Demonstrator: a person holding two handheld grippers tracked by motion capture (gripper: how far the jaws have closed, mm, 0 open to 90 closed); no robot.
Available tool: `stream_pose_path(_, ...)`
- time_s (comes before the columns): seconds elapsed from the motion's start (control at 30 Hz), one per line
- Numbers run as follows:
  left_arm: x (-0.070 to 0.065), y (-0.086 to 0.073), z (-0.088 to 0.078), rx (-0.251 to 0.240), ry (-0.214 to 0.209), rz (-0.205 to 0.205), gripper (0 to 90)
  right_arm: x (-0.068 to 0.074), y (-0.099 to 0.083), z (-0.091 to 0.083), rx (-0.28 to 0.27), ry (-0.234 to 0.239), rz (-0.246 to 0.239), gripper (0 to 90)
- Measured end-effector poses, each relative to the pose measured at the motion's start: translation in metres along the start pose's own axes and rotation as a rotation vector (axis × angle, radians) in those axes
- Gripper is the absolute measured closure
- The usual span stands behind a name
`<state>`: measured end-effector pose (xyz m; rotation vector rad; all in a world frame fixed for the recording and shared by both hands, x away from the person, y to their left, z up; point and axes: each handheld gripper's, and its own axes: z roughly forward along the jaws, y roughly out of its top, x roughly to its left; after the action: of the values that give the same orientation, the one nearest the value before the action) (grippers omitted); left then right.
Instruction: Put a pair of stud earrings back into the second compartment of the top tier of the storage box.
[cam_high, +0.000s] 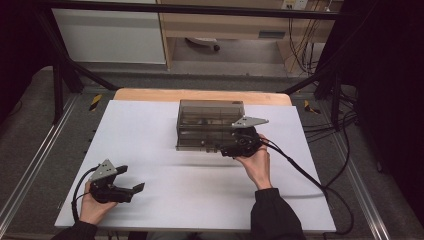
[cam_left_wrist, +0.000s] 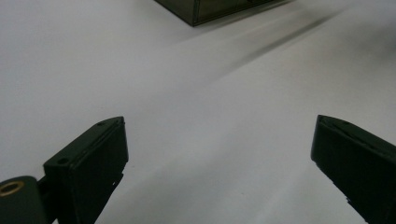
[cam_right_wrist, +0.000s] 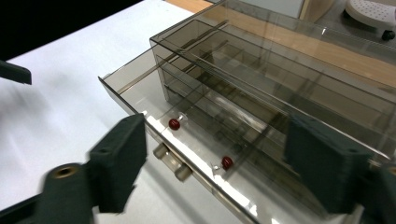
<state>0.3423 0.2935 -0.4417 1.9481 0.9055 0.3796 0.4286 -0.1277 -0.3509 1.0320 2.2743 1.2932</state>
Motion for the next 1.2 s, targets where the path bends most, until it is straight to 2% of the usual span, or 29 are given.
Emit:
stream_pose_path(0.17, 0.000, 0.000, 0.000, 0.000, 0.000, -0.001, 3.5, -0.007, -0.009, -0.015, -0.010, -0.005, 0.022, 9.5)
stream_pose_path(0.27, 0.000, 0.000, 0.000, 0.000, 0.000, 0.000, 3.5, -0.011, -0.015, -0.022, -0.017, 0.002, 0.047, 5.3)
stream_pose_path(0.43, 0.000, 0.000, 0.001, 0.001, 0.000, -0.001, 3.5, -0.016, -0.029, -0.035, -0.034, -0.005, 0.058, 0.6)
stream_pose_path(0.63, 0.000, 0.000, 0.001, 0.002, 0.000, -0.001, 3.5, -0.023, -0.051, -0.046, -0.043, -0.004, 0.076, 0.5)
stream_pose_path(0.9, -0.001, 0.000, 0.001, 0.005, -0.001, 0.002, 3.5, -0.029, -0.079, -0.053, -0.041, -0.003, 0.075, 0.5)
stream_pose_path(1.2, -0.001, 0.000, 0.002, 0.008, -0.001, 0.004, 3.5, -0.037, -0.112, -0.054, 0.004, 0.012, 0.079, 0.5)
